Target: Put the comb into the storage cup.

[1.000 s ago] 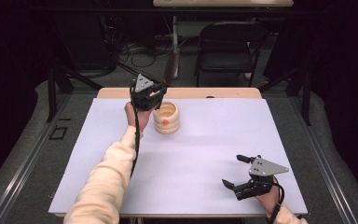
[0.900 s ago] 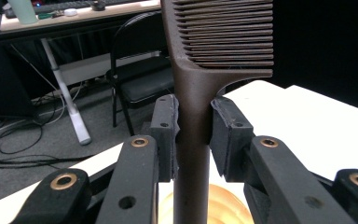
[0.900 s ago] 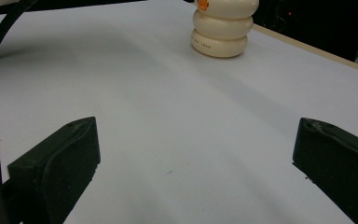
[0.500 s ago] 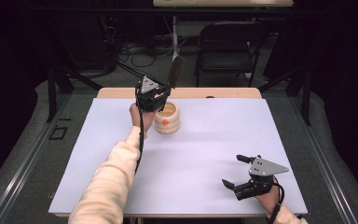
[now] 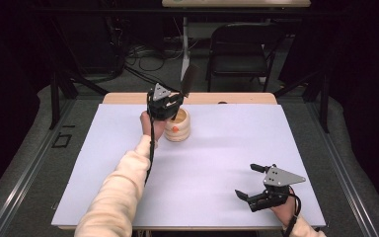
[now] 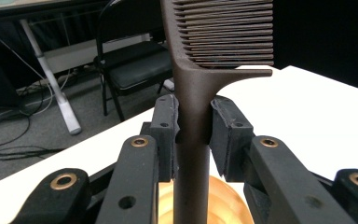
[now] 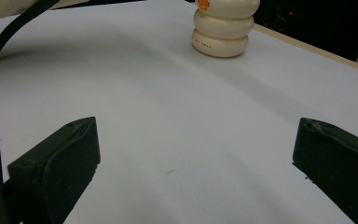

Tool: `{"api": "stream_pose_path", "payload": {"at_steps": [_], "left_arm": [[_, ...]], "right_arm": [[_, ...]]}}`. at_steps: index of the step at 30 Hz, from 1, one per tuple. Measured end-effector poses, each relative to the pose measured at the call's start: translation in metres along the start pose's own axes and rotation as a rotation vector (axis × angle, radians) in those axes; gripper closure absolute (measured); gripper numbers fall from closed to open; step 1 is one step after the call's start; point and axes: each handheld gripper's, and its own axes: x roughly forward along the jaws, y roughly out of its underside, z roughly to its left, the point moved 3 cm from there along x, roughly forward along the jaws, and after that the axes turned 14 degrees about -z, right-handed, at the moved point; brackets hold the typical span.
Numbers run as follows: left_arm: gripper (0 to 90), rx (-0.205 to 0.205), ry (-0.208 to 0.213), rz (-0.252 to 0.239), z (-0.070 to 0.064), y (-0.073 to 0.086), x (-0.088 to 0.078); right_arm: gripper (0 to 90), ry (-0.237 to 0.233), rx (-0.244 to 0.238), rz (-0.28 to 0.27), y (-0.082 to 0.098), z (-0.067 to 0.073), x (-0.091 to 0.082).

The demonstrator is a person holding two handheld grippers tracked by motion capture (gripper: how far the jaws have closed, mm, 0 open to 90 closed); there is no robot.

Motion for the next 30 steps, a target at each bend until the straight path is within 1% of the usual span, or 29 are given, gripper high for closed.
{"api": "stream_pose_path", "payload": {"at_steps": [6, 13, 17, 26, 27, 30], "left_arm": [[72.3, 0.001, 0.007, 0.018, -0.001, 0.003, 0.002], [72.3, 0.021, 0.015, 0.048, -0.003, 0.009, 0.003], [72.3, 0.026, 0.020, 0.056, -0.003, 0.011, 0.003], [72.4, 0.022, 0.022, 0.073, 0.000, 0.017, 0.001], [72.3, 0.031, 0.025, 0.078, 0.000, 0.017, 0.001], [72.3, 0.033, 0.028, 0.080, 0.000, 0.018, 0.001]], "right_arm": [[0.2, 0.002, -0.001, -0.001, 0.000, 0.000, 0.000], [0.2, 0.002, 0.001, 0.000, 0.000, 0.000, 0.000], [0.2, 0.001, -0.002, -0.001, 0.000, 0.000, 0.000], [0.2, 0.000, -0.001, -0.002, 0.000, 0.000, 0.000], [0.2, 0.000, 0.001, -0.001, 0.000, 0.000, 0.000], [0.2, 0.001, 0.000, -0.001, 0.000, 0.000, 0.000]]}}
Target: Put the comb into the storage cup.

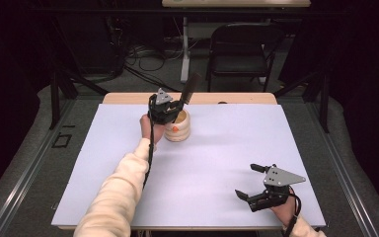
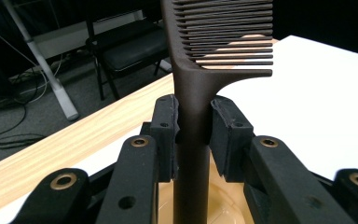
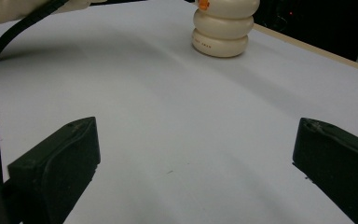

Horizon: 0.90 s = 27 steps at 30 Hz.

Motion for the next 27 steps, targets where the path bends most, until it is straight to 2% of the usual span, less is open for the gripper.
{"api": "stream_pose_path", "payload": {"at_steps": [9, 17, 27], "left_arm": [[72.3, -0.001, 0.001, 0.010, 0.000, 0.002, 0.001], [72.3, -0.024, -0.004, 0.002, 0.001, 0.005, 0.001], [72.3, -0.028, -0.015, 0.021, 0.004, 0.011, 0.001]], "right_arm": [[0.2, 0.002, -0.003, 0.000, 0.000, 0.000, -0.001], [0.2, 0.001, -0.003, 0.002, 0.000, 0.000, -0.001], [0.2, 0.000, 0.001, -0.001, 0.000, 0.000, 0.000]]}}
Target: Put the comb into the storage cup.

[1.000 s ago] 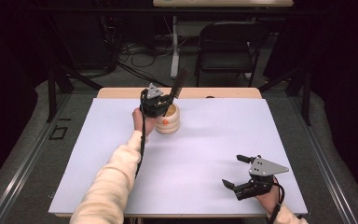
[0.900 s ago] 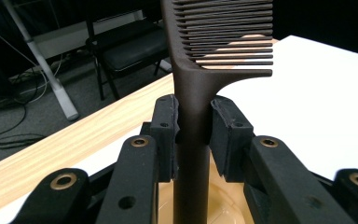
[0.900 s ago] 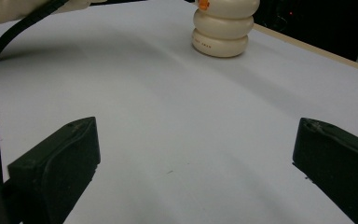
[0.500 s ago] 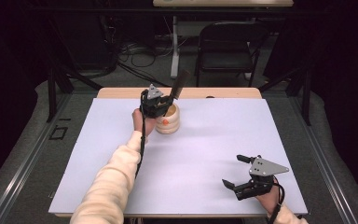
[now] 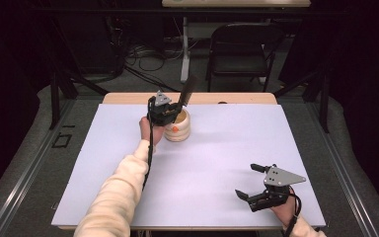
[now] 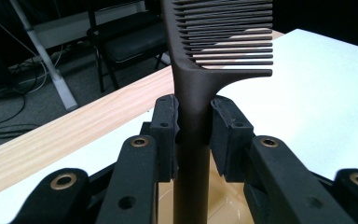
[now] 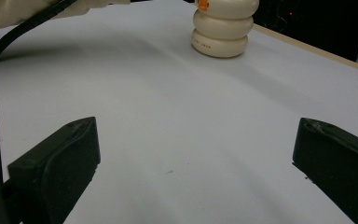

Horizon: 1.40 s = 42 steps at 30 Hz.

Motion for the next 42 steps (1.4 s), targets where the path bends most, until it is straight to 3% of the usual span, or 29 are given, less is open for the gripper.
{"api": "stream_pose_path", "payload": {"at_steps": [42], "left_arm": [[72.0, -0.002, 0.003, 0.075, -0.001, 0.010, 0.005]], "right_arm": [[0.2, 0.002, -0.002, 0.001, 0.000, 0.000, 0.000]]}}
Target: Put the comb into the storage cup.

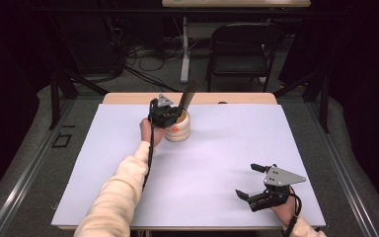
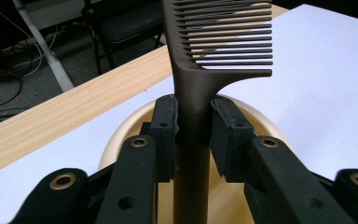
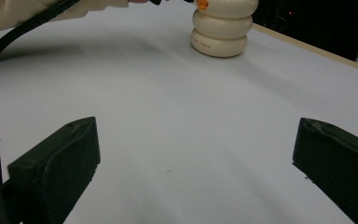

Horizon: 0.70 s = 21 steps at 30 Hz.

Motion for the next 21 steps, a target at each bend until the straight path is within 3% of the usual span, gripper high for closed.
{"api": "stream_pose_path", "payload": {"at_steps": [16, 21], "left_arm": [[71.6, 0.031, 0.000, 0.027, -0.0052, -0.0007, 0.0001], [71.1, 0.023, 0.007, 0.036, -0.0042, 0.0006, 0.0000]], "right_arm": [[0.2, -0.001, 0.000, 0.000, -0.0001, 0.0000, -0.0001], [0.2, -0.002, 0.000, 0.001, -0.0001, 0.0001, 0.0000]]}}
